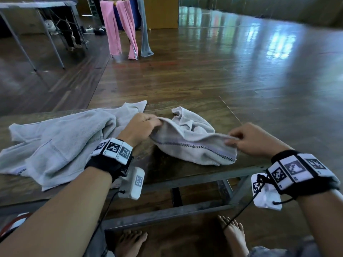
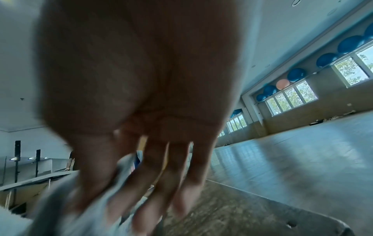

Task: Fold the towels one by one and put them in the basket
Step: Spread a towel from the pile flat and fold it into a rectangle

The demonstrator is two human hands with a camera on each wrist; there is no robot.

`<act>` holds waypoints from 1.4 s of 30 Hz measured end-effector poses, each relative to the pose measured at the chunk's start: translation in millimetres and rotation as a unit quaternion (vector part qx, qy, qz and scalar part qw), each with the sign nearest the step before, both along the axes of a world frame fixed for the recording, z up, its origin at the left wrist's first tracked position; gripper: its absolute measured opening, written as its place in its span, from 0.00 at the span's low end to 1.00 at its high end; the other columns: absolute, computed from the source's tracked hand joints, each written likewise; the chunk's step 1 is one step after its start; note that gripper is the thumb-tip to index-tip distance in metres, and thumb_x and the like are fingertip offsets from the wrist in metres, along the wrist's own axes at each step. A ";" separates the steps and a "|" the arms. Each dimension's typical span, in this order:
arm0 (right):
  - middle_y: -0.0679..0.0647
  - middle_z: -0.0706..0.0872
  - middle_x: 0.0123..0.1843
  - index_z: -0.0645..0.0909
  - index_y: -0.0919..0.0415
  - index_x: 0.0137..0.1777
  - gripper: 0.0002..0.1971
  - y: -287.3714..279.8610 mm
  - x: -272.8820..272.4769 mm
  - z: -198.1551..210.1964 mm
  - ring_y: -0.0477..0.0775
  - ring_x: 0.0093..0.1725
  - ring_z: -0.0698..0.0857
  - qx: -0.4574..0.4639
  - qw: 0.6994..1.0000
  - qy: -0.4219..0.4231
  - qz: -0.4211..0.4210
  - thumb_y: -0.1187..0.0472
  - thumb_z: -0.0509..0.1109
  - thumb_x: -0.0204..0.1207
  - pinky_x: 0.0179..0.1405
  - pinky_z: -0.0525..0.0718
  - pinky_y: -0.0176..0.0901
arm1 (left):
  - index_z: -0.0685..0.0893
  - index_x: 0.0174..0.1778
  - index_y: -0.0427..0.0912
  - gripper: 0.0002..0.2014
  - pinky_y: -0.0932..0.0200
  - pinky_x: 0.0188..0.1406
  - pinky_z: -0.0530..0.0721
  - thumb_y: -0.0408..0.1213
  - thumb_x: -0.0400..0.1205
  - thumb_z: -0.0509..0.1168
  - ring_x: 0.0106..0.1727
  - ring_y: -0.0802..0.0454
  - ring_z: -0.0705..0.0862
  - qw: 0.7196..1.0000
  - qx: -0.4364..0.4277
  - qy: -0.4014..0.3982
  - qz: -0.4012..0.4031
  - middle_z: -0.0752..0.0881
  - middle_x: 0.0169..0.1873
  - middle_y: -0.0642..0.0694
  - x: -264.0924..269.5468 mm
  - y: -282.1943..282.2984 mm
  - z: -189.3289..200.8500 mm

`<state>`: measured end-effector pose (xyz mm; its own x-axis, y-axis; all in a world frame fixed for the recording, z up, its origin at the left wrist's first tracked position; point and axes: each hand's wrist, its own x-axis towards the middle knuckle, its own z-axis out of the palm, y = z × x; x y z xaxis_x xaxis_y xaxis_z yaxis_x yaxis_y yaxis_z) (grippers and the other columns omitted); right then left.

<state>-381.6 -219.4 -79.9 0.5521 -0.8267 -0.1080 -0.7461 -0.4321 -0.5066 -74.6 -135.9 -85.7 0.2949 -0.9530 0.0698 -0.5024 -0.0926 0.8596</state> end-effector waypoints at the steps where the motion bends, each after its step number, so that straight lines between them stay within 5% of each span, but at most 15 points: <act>1: 0.44 0.86 0.26 0.89 0.41 0.31 0.15 1.1 2.6 -1.5 0.45 0.27 0.80 0.053 0.997 0.029 0.044 0.51 0.74 0.81 0.33 0.77 0.46 | 0.81 0.33 0.26 0.13 0.59 0.33 0.69 0.31 0.82 0.65 0.31 0.52 0.71 0.998 0.050 0.000 -0.047 0.75 0.28 0.42 0.4 -0.9 -2.7; 7: 0.50 0.90 0.36 0.92 0.55 0.45 0.11 -16.8 27.8 -17.7 0.52 0.38 0.87 -0.039 0.999 0.024 0.002 0.50 0.72 0.81 0.34 0.78 0.40 | 0.81 0.40 0.23 0.17 0.53 0.40 0.72 0.39 0.82 0.67 0.34 0.49 0.74 0.988 0.069 -0.085 -0.110 0.78 0.32 0.40 -0.9 -16.0 -16.3; 11: 0.47 0.91 0.48 0.92 0.41 0.47 0.06 -27.9 55.5 -25.0 0.50 0.50 0.87 -0.012 1.000 -0.018 -0.002 0.50 0.73 0.80 0.43 0.78 0.40 | 0.88 0.52 0.35 0.11 0.62 0.56 0.77 0.38 0.80 0.70 0.58 0.55 0.82 0.976 0.036 -0.160 -0.144 0.84 0.62 0.44 -8.5 -25.5 -26.9; 13: 0.47 0.91 0.53 0.92 0.42 0.49 0.05 -28.5 70.5 -33.3 0.49 0.54 0.86 0.035 0.999 0.011 0.016 0.51 0.74 0.80 0.50 0.80 0.41 | 0.90 0.40 0.40 0.07 0.63 0.67 0.71 0.38 0.80 0.69 0.71 0.55 0.76 0.946 0.077 -0.225 -0.223 0.77 0.74 0.41 -13.5 -27.4 -36.8; 15: 0.49 0.91 0.52 0.93 0.50 0.49 0.07 -31.6 83.4 -39.6 0.50 0.55 0.85 0.020 0.998 0.050 0.041 0.53 0.72 0.81 0.56 0.81 0.43 | 0.89 0.38 0.47 0.09 0.48 0.70 0.72 0.43 0.81 0.67 0.72 0.48 0.75 0.922 0.123 -0.284 -0.232 0.79 0.70 0.43 -17.6 -30.8 -42.8; 17: 0.55 0.92 0.45 0.93 0.58 0.46 0.10 -37.1 94.7 -36.2 0.51 0.50 0.86 -0.009 0.995 0.074 0.061 0.55 0.71 0.81 0.51 0.82 0.43 | 0.89 0.39 0.40 0.12 0.47 0.54 0.80 0.43 0.81 0.66 0.55 0.43 0.82 0.925 0.112 -0.292 -0.217 0.85 0.49 0.40 -19.8 -40.7 -40.1; 20: 0.42 0.91 0.36 0.93 0.49 0.41 0.07 -48.2 108.1 -13.8 0.41 0.40 0.86 0.073 0.979 0.136 0.133 0.54 0.75 0.78 0.43 0.79 0.38 | 0.89 0.31 0.43 0.14 0.57 0.31 0.80 0.50 0.76 0.70 0.34 0.52 0.85 0.916 0.205 -0.258 -0.228 0.86 0.29 0.49 -15.3 -56.7 -25.3; 23: 0.34 0.90 0.35 0.91 0.39 0.37 0.09 -68.4 114.7 9.6 0.35 0.36 0.85 0.109 0.967 0.162 0.167 0.53 0.76 0.78 0.43 0.81 0.40 | 0.89 0.29 0.45 0.14 0.63 0.30 0.80 0.52 0.74 0.72 0.29 0.60 0.83 0.907 0.271 -0.220 -0.234 0.87 0.27 0.55 -3.1 -71.2 -8.8; 26: 0.50 0.91 0.36 0.91 0.52 0.36 0.11 -97.4 124.7 21.0 0.47 0.39 0.84 -0.041 0.995 -0.008 0.087 0.54 0.74 0.80 0.46 0.85 0.53 | 0.84 0.23 0.40 0.18 0.62 0.22 0.72 0.42 0.79 0.70 0.22 0.59 0.75 0.972 0.101 -0.171 -0.123 0.78 0.17 0.55 12.7 -89.3 10.7; 28: 0.54 0.93 0.52 0.93 0.58 0.45 0.09 -118.3 132.8 22.2 0.53 0.52 0.88 -0.163 0.972 -0.170 -0.009 0.56 0.73 0.81 0.54 0.83 0.60 | 0.89 0.34 0.36 0.15 0.58 0.28 0.76 0.41 0.81 0.66 0.33 0.50 0.82 0.984 -0.058 -0.170 0.000 0.85 0.29 0.46 29.1 -103.3 20.4; 29: 0.53 0.90 0.64 0.94 0.57 0.53 0.09 -125.5 135.1 23.2 0.54 0.62 0.86 -0.217 0.953 -0.205 -0.052 0.56 0.73 0.81 0.71 0.76 0.44 | 0.91 0.42 0.36 0.14 0.56 0.38 0.80 0.41 0.81 0.65 0.43 0.46 0.85 0.975 -0.118 -0.185 0.042 0.89 0.41 0.42 37.9 -107.6 23.0; 31: 0.49 0.84 0.73 0.92 0.50 0.60 0.12 -137.0 134.0 23.6 0.54 0.69 0.82 -0.285 0.927 -0.213 -0.119 0.53 0.72 0.81 0.62 0.62 0.30 | 0.91 0.53 0.38 0.12 0.54 0.57 0.80 0.38 0.83 0.64 0.59 0.43 0.84 0.958 -0.178 -0.200 0.102 0.87 0.55 0.40 54.9 -109.6 23.7; 35: 0.44 0.92 0.60 0.91 0.44 0.61 0.12 -147.5 117.2 17.8 0.55 0.62 0.87 -0.280 0.891 -0.276 -0.227 0.53 0.71 0.81 0.62 0.79 0.43 | 0.87 0.33 0.46 0.13 0.47 0.35 0.75 0.37 0.83 0.63 0.37 0.40 0.81 0.956 -0.201 -0.123 0.176 0.81 0.28 0.50 82.5 -98.6 17.9; 38: 0.48 0.93 0.54 0.92 0.48 0.59 0.10 -157.1 111.8 11.9 0.61 0.49 0.93 -0.197 0.874 -0.366 -0.250 0.58 0.73 0.81 0.51 0.92 0.57 | 0.91 0.56 0.48 0.12 0.44 0.46 0.88 0.36 0.85 0.63 0.48 0.38 0.90 0.972 -0.183 0.043 0.144 0.91 0.45 0.46 82.9 -94.1 14.9; 42: 0.51 0.95 0.48 0.95 0.45 0.48 0.10 -169.0 112.6 11.2 0.52 0.46 0.94 -0.129 0.853 -0.451 -0.229 0.62 0.76 0.77 0.52 0.93 0.53 | 0.91 0.56 0.43 0.11 0.57 0.45 0.90 0.30 0.86 0.64 0.51 0.41 0.91 0.944 -0.168 0.262 0.108 0.92 0.49 0.42 63.0 -96.4 15.2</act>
<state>-269.0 -388.4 -68.7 -0.0728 -0.9096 0.4091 -0.2234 -0.3849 -0.8955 -11.6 -232.3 -70.5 0.5582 -0.8165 0.1474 -0.0004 0.1773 0.9842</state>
